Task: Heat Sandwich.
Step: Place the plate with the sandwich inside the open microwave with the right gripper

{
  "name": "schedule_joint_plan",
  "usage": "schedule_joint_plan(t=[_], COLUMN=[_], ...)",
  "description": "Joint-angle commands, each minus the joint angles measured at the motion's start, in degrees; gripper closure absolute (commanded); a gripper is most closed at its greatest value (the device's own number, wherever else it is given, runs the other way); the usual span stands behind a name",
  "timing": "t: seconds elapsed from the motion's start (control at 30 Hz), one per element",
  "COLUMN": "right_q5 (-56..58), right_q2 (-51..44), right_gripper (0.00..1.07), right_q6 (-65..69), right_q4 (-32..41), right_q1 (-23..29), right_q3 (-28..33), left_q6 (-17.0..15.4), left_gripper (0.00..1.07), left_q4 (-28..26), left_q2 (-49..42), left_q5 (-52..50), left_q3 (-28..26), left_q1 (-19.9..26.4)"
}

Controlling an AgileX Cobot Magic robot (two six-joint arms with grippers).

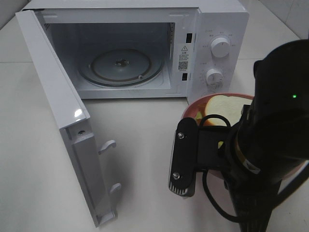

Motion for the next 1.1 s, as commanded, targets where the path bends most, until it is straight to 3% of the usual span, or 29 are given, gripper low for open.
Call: schedule_joint_plan(t=[0.03,0.47,0.87,1.1], right_q5=[-2.41,-11.75,-17.25,-17.7], right_q2=[-0.34,-0.34,-0.34,-0.34], right_gripper=[1.06,1.05,1.07,1.07], right_q6=[-6.19,-20.74,-22.8,-35.81], right_q4=[-1.66,-2.12,-4.41,-2.58], right_q1=[0.23,0.23,0.0,-2.35], right_q3=[0.34,0.34,0.34,0.34], left_q6=[-0.34,-0.34,-0.34,-0.34], left_gripper=[0.05,0.05,0.05,0.05], left_q4=[-0.17,-0.17,-0.17,-0.17], left_q2=[-1.6,-1.6,-1.6,-1.6], left_q5=[-0.52,-0.52,-0.52,-0.52], left_q3=[0.17,0.17,0.17,0.17], left_q1=[0.17,0.17,0.17,0.17])
